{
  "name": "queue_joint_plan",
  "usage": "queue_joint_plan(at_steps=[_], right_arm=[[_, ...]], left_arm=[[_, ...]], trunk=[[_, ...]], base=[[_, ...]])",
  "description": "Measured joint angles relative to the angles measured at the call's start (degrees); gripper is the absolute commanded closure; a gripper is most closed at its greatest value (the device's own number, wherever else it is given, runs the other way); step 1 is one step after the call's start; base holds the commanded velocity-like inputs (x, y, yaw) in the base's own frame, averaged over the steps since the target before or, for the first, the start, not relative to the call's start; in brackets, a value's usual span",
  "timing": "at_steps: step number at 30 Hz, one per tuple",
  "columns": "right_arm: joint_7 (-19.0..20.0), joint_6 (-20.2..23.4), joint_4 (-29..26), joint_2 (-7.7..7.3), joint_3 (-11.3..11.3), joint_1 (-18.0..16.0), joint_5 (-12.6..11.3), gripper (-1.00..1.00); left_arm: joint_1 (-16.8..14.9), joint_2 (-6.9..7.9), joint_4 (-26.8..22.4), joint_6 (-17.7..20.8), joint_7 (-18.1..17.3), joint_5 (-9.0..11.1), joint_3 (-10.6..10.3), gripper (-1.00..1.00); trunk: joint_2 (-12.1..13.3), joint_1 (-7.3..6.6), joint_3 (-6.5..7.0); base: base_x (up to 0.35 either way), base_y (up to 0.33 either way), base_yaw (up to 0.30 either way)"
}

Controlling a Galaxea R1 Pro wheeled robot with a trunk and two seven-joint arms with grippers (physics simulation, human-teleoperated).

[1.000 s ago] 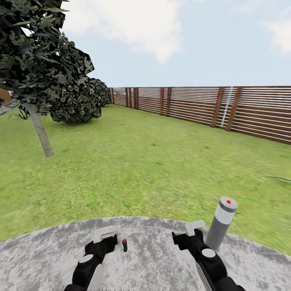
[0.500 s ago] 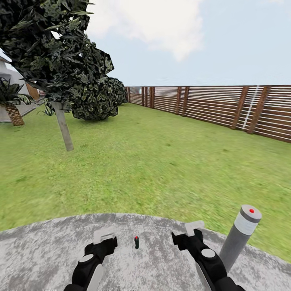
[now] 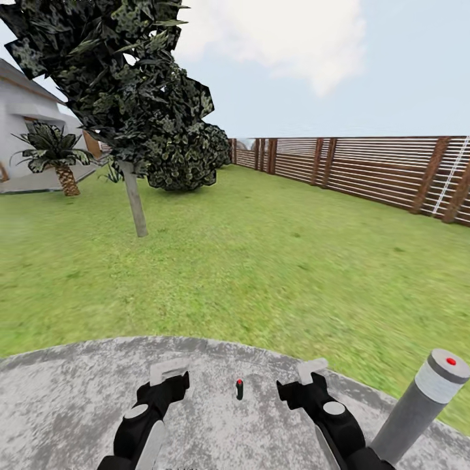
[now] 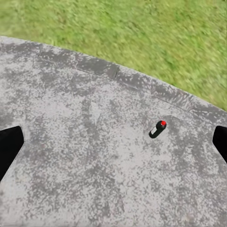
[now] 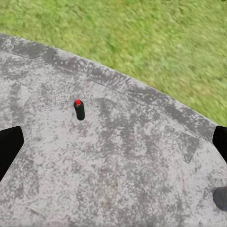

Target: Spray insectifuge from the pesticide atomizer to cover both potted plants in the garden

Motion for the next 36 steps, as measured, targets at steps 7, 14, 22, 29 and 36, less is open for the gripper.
queue_joint_plan(at_steps=[7,14,22,29,36], right_arm=[[0.00,0.12,0.06,-0.07,-0.01,0.00,0.00,-1.00],[0.00,0.14,0.08,-0.09,-0.05,0.00,0.00,-1.00],[0.00,0.14,0.08,-0.08,-0.05,0.00,0.00,-1.00],[0.00,0.14,0.08,-0.10,-0.13,0.00,0.00,-1.00],[0.00,0.14,0.14,-0.13,-0.14,0.00,0.00,-1.00]], left_arm=[[0.01,0.00,0.39,0.03,-0.15,0.07,-0.27,-1.00],[0.01,0.00,0.65,0.03,-0.23,0.09,-0.18,-1.00],[0.00,0.00,0.71,0.03,-0.23,0.02,-0.24,-1.00],[-0.03,0.00,0.72,0.03,-0.23,-0.04,-0.23,-1.00],[0.00,0.00,0.75,0.03,-0.23,-0.09,-0.26,-1.00]], trunk=[[0.00,0.00,-0.18],[0.00,0.00,-0.37],[0.00,0.00,-0.58],[0.00,0.00,-0.77],[0.00,0.00,-0.96]], base=[[0.264,0.033,0.263],[0.316,0.014,0.263],[0.318,0.087,0.263],[0.314,0.151,0.263],[0.310,0.173,0.263]])
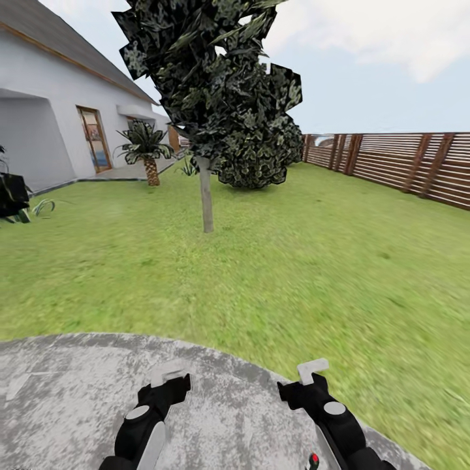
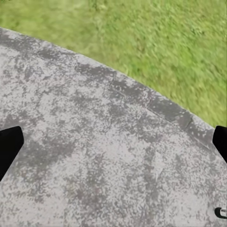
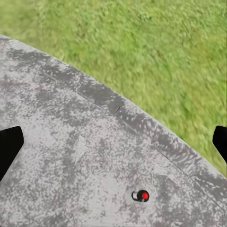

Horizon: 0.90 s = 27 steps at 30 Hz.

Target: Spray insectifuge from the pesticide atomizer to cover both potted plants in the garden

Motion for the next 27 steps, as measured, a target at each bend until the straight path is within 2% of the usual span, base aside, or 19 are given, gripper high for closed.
queue_joint_plan(at_steps=[27], right_arm=[[0.00,0.00,0.02,-0.03,-0.09,0.00,0.00,-1.00]], left_arm=[[0.01,0.00,0.17,0.05,-0.03,-0.21,0.00,-1.00]], trunk=[[0.00,0.00,-0.74]], base=[[0.310,0.097,0.259]])
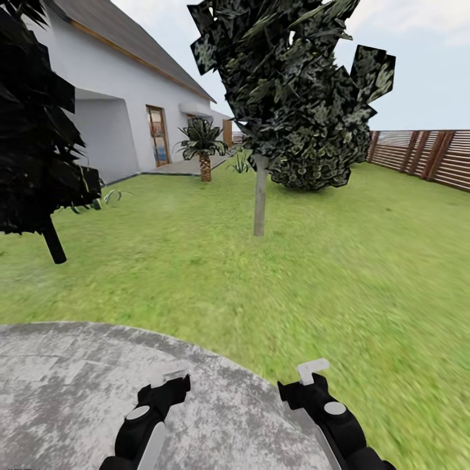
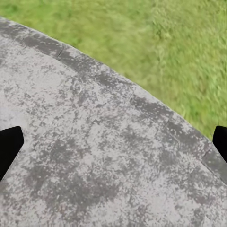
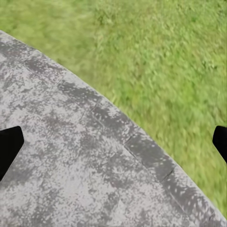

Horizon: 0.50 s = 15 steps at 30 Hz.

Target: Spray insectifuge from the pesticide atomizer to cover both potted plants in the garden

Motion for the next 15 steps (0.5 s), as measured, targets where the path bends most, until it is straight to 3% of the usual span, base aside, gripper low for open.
queue_joint_plan(at_steps=[15], right_arm=[[0.00,-0.35,-0.10,0.00,-0.06,0.00,0.00,-1.00]], left_arm=[[0.00,-0.09,0.62,-0.03,-0.06,-0.06,0.00,-1.00]], trunk=[[0.00,0.00,-0.05]], base=[[0.319,0.003,0.018]])
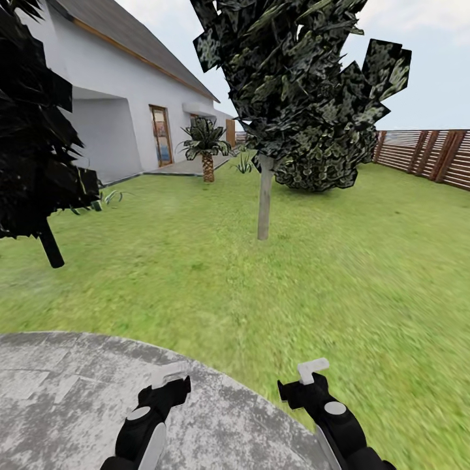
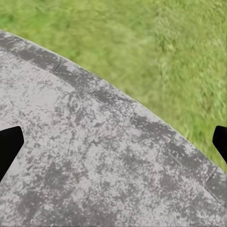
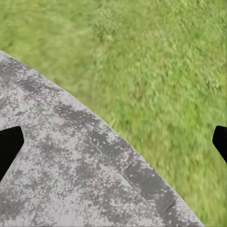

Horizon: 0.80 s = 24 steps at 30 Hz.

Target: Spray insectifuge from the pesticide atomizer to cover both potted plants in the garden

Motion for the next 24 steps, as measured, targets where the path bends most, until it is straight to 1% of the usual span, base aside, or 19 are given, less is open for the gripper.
queue_joint_plan(at_steps=[12,15,18,24], right_arm=[[0.05,-0.06,-0.10,0.00,-0.02,-0.01,-0.01,-1.00],[0.08,-0.02,-0.14,0.00,-0.02,0.00,-0.07,-1.00],[0.09,0.01,-0.14,0.00,-0.04,0.00,-0.08,-1.00],[0.09,0.27,-0.16,0.00,-0.10,-0.08,-0.09,-1.00]], left_arm=[[0.00,0.00,0.00,-0.02,0.00,0.00,0.00,-1.00],[0.01,0.00,0.00,-0.02,0.00,0.00,0.06,-1.00],[-0.03,0.00,0.00,0.00,0.00,0.09,0.11,-1.00],[-0.02,0.00,0.00,0.03,0.00,0.17,0.17,-1.00]], trunk=[[0.00,0.00,0.00],[0.00,0.00,0.00],[0.00,0.00,0.00],[0.00,0.00,0.00]], base=[[0.320,0.002,0.000],[0.311,0.089,-0.019],[0.285,0.166,-0.184],[0.264,0.195,-0.282]])
